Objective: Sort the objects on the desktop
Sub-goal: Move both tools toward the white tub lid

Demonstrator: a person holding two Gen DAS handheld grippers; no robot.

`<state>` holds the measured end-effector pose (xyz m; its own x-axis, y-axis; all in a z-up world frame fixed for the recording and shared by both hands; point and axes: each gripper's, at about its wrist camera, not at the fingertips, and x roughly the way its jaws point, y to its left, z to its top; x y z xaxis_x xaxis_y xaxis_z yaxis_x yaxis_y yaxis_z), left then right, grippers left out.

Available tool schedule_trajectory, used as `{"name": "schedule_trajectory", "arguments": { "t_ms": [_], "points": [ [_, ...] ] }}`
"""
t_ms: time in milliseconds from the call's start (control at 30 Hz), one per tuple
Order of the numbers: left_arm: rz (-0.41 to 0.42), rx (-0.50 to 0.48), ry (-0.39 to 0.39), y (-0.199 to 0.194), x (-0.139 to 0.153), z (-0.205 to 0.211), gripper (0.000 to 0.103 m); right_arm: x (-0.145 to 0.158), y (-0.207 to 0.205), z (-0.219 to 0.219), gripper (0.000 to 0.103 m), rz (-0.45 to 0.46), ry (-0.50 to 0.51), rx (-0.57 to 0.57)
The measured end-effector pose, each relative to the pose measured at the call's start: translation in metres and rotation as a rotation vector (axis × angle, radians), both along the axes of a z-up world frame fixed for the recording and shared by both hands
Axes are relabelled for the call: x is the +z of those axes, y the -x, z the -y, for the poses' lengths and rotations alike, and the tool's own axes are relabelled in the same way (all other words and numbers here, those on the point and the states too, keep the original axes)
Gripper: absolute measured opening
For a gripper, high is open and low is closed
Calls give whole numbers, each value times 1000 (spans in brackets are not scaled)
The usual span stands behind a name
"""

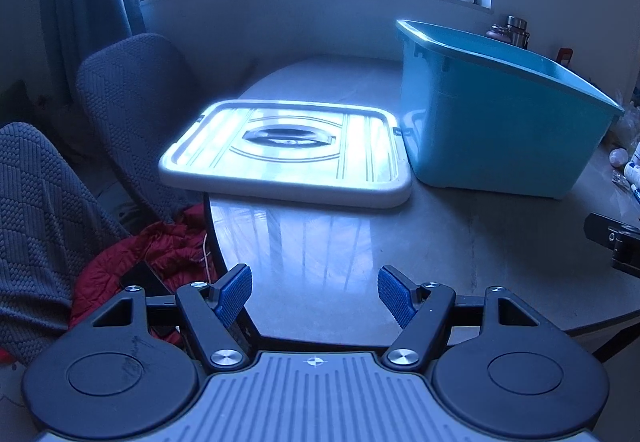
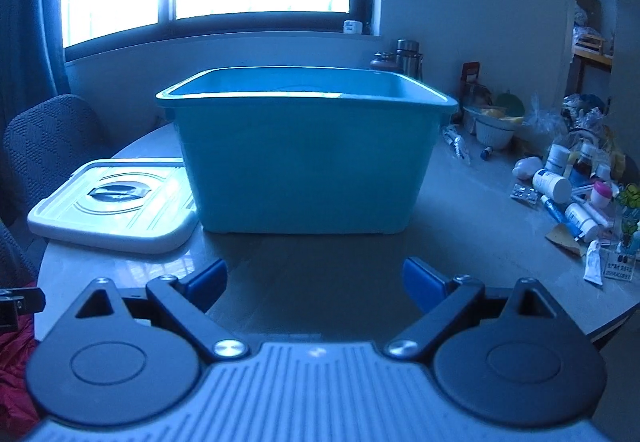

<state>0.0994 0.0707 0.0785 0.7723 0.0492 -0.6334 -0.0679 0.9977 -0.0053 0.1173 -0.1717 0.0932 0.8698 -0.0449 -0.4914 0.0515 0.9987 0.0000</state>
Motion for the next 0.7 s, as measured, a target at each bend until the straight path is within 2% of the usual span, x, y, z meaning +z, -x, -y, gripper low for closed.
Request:
{"name": "schedule_trajectory", "arguments": {
  "t_ms": [267, 700],
  "points": [
    [-5, -40, -8, -24, 5, -20, 72, 1, -17, -22, 95, -22, -51, -36],
    [-30, -123, -8, -73, 9, -61, 72, 6, -48, -66, 95, -30, -60, -97]
  ]
}}
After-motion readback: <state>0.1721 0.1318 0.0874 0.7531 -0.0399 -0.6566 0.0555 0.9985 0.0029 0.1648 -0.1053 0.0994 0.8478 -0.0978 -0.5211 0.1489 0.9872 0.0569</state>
